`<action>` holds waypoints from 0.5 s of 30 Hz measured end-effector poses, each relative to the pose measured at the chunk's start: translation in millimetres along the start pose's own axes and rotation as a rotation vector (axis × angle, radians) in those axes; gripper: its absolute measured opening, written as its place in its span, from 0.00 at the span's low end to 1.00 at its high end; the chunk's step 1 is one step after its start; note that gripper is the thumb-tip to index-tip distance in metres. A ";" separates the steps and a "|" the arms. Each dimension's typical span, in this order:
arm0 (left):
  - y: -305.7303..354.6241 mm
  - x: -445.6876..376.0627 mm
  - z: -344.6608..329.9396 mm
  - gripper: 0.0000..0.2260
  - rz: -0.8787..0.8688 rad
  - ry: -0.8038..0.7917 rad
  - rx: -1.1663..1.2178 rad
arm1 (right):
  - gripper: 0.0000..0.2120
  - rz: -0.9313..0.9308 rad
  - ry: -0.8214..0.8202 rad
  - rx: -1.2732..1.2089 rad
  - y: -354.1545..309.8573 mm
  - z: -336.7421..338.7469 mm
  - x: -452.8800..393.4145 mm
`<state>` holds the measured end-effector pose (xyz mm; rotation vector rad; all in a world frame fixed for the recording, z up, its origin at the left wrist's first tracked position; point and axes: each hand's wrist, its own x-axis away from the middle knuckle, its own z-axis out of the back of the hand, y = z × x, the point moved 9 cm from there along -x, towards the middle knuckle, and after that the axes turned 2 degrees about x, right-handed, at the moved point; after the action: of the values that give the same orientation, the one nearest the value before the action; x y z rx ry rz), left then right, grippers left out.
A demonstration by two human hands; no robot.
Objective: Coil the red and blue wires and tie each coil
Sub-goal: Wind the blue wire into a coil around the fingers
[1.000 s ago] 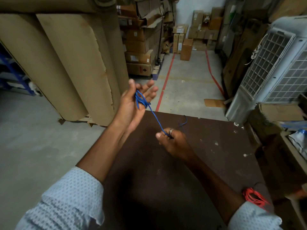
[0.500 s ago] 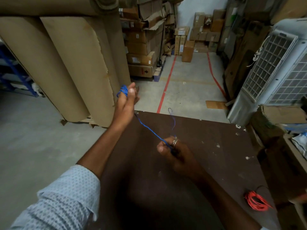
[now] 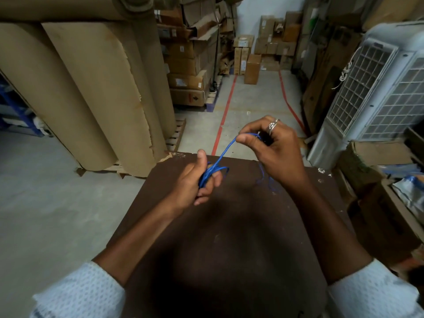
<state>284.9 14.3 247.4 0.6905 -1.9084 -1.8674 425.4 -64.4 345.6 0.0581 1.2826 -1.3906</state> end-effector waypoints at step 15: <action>33.9 -42.2 12.6 0.22 -0.126 0.051 0.599 | 0.19 -0.320 -0.225 -0.002 89.5 -110.3 86.7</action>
<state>308.8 49.1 283.5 1.0417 -2.4549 -1.3088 395.3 -21.2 187.7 -0.3096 1.1375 -1.6158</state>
